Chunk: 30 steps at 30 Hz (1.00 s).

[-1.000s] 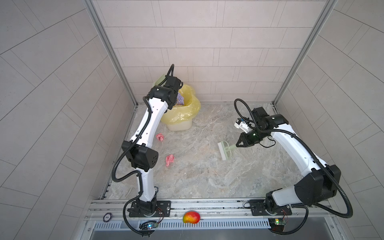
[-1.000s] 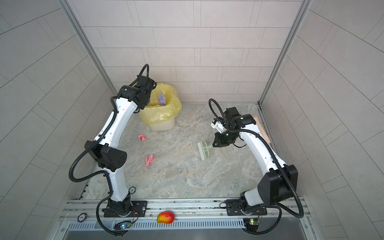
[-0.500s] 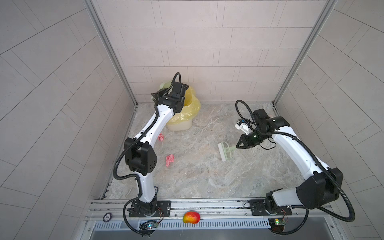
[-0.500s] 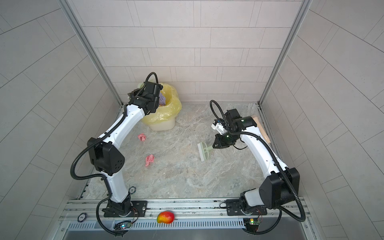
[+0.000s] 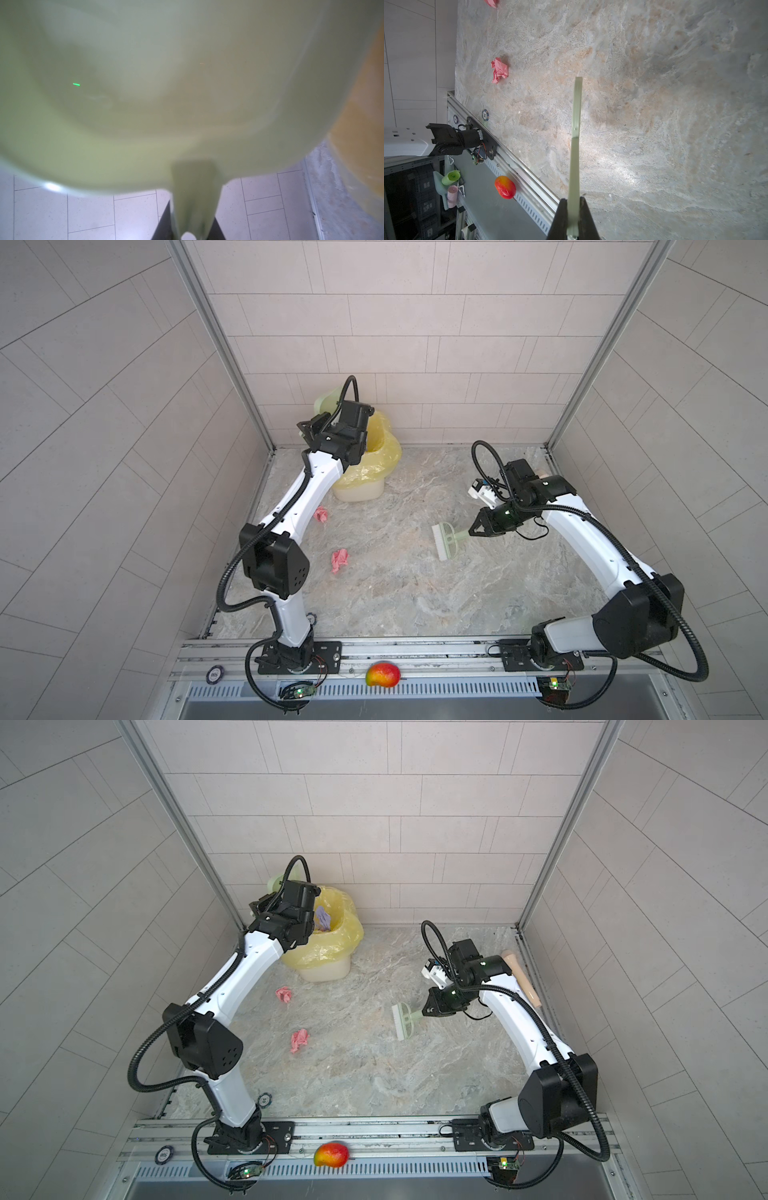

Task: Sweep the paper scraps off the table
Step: 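Tip the green dustpan over the yellow bin with the left gripper, then carry the dustpan toward the pink scrap while the right gripper moves the brush there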

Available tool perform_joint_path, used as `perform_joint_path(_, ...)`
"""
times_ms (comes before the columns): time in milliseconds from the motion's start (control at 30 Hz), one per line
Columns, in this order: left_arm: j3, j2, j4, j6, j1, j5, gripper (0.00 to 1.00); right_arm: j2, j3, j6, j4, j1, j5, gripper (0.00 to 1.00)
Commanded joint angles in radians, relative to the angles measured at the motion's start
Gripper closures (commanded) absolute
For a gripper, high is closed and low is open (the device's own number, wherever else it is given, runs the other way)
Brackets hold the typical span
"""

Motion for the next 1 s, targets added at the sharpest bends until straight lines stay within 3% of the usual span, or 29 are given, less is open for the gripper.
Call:
perform_joint_path(0,0.045,-0.107,-0.252,-0.377,-0.016,0.123,1.0,-0.008,-0.02,0.073,0.1,0.043,-0.042,1.0)
perform_joint_path(167,-0.097,-0.27,-0.336,-0.713,-0.025,0.381,1.0,0.006,-0.043,0.189,0.265,0.187,-0.057,1.0)
perform_joint_path(367,-0.368,-0.48,-0.285,-0.929,-0.027,0.601,1.0,0.071,-0.018,0.328,0.429,0.383,-0.003,1.0)
perform_joint_path(567,-0.551,-0.624,-0.267,-1.035,-0.019,0.739,1.0,0.164,0.08,0.387,0.488,0.568,0.059,1.0)
perform_joint_path(700,-0.619,-0.685,-0.276,-1.067,-0.005,0.773,1.0,0.271,0.177,0.403,0.458,0.633,0.069,1.0)
perform_joint_path(967,-0.664,-0.764,-0.327,-1.05,0.153,0.858,1.0,0.478,0.365,0.439,0.461,0.713,0.071,1.0)
